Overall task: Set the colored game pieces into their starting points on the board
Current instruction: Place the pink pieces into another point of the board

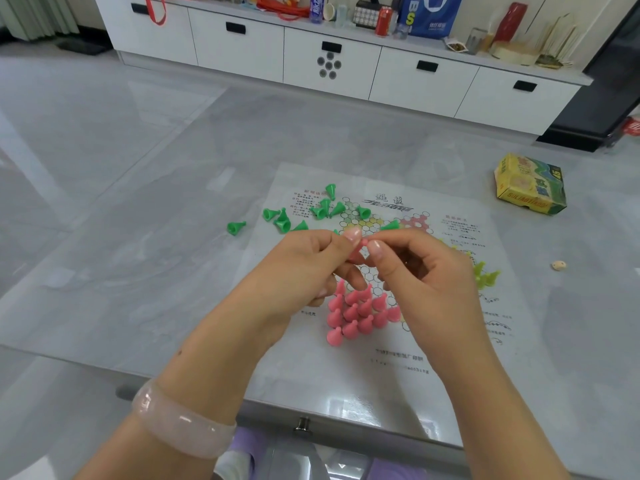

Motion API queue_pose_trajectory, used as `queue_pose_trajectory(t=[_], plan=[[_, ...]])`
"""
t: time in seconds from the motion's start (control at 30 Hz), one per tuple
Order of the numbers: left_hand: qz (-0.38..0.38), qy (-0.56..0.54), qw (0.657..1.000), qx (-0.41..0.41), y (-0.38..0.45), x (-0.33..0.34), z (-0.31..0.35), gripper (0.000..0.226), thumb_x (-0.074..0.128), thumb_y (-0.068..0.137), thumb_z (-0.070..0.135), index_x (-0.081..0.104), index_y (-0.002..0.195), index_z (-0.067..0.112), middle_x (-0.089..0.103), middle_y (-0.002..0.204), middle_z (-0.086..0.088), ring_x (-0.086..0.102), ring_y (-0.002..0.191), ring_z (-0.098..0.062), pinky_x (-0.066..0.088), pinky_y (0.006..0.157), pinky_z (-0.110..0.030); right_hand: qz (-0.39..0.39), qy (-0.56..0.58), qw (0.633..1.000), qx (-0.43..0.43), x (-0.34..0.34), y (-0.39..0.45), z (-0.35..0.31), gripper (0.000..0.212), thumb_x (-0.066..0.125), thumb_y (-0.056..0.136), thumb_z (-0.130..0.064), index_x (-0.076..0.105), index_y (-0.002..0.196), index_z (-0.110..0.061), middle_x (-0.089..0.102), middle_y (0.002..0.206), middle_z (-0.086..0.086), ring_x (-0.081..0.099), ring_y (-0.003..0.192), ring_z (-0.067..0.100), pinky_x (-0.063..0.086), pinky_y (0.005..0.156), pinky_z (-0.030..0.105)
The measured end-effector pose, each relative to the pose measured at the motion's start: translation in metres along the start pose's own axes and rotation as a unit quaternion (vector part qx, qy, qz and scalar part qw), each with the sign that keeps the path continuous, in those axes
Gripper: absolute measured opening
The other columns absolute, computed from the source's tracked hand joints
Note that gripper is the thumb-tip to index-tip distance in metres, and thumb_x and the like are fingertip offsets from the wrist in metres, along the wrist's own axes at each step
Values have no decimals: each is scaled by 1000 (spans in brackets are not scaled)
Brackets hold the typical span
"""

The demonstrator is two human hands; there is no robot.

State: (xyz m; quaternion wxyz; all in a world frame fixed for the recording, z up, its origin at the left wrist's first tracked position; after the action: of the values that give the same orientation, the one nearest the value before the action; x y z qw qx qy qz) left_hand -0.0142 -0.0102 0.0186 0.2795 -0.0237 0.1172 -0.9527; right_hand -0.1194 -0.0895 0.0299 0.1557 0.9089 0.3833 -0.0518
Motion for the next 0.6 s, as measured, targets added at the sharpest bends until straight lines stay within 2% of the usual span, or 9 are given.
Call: queue_pose_trajectory(t=[0.13,0.23,0.37,0.43,0.5,0.57,0.6], plan=[[0,7,1000,2,0,-1,-1,36,46,90,41,65,90,11,64,58,4,31,41,-7,27,37,-11,6,-1,1000,13,2,4,2,11,63,83,-12,68,77,-21,71,69,-14,65,56,10,51,49,20],[3,19,1000,6,1,-4,-1,33,45,90,42,64,83,17,63,58,6,32,41,-6,28,37,-10,1,-1,1000,13,4,7,4,14,63,82,-12,68,75,-23,71,70,-12,65,60,8,52,52,20],[16,29,999,9,2,-5,-3,31,45,91,39,64,82,16,62,61,8,36,45,-6,31,41,-12,4,-1,999,32,6,8,6,19,64,83,-13,67,70,-26,70,67,-10,62,54,12,50,46,19],[46,41,998,8,4,-6,-4,25,45,93,33,63,83,19,63,69,8,39,53,-8,34,49,-17,11,-5,999,47,5,11,8,16,62,84,-13,68,72,-21,69,65,-14,58,51,2,47,44,16],[83,49,995,-6,7,-8,-4,16,45,91,20,60,85,24,62,78,6,43,60,-9,35,58,-23,18,-35,997,60,2,15,14,14,61,85,-14,69,74,-17,71,71,-13,56,56,-1,46,48,17],[109,43,993,-17,9,-11,-4,22,44,85,7,55,84,25,61,87,1,42,63,-11,34,61,-25,20,-99,991,89,-1,20,24,17,61,85,-17,70,71,-20,71,72,-13,55,58,-1,46,53,18],[112,48,992,-12,9,-13,-4,25,42,84,3,53,83,26,60,89,-1,41,62,-12,34,61,-26,19,-133,985,112,-1,22,30,18,61,85,-17,70,70,-21,69,69,-16,54,54,-1,45,51,17]])
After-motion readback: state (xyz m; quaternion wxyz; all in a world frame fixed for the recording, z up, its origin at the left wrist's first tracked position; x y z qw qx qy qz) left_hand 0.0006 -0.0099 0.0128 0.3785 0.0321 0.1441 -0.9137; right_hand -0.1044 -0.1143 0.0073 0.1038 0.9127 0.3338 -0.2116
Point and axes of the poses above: each hand's wrist, its own y-axis towards the middle knuckle, its own x-axis out of the palm, z = x × y, the point moved 1 cm from there along y, towards the middle knuckle
